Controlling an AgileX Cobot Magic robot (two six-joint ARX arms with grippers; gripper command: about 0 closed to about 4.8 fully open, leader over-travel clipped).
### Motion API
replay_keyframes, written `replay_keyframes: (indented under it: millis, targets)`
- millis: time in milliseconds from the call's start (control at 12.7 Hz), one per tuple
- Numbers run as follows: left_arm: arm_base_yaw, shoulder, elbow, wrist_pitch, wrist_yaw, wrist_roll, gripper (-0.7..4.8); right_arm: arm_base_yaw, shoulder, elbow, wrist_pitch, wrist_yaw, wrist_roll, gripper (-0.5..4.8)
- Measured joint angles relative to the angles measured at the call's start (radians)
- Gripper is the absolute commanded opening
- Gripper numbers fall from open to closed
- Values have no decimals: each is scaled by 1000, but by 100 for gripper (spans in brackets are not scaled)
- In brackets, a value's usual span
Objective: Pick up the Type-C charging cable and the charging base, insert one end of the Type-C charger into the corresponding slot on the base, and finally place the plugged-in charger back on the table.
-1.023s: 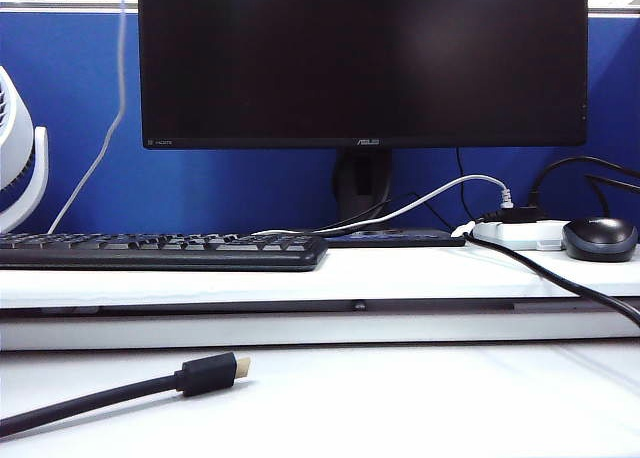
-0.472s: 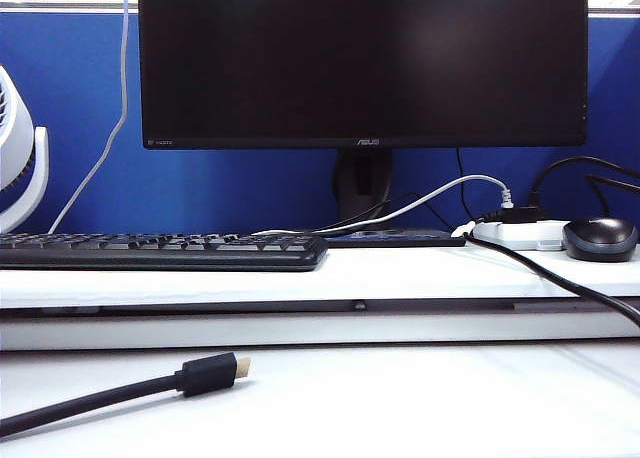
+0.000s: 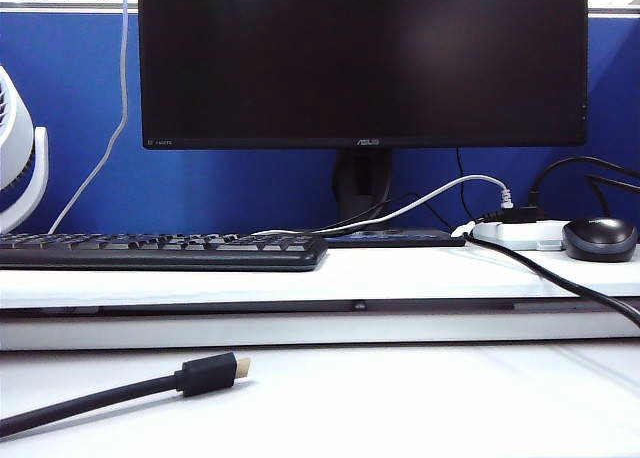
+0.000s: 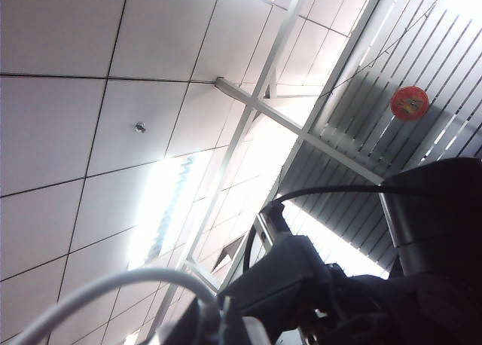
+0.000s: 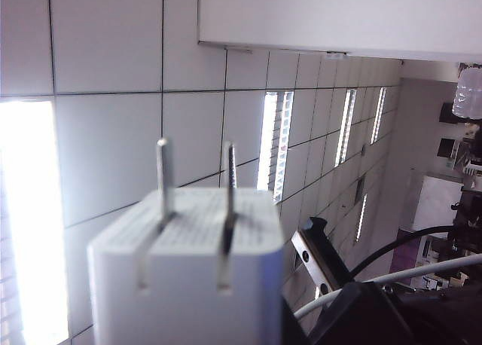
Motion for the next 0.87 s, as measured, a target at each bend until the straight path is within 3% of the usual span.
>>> replay_keyframes:
  millis: [472, 551, 708, 787, 866]
  targets:
    - [-1, -2, 0, 7, -3, 29, -6, -8, -2, 0, -1, -30, 0, -2]
    - [24, -13, 0, 6, -37, 109, -6, -27, -3, 0, -3, -53, 0, -2]
    - [25, -13, 0, -1, -40, 145, -6, -27, -9, 0, 0, -53, 0, -2]
    - [24, -19, 0, -18, -38, 227, -6, -46, -11, 1, -3, -46, 0, -2]
    - [24, -19, 0, -20, -40, 230, -6, -44, -11, 0, -8, -21, 0, -2]
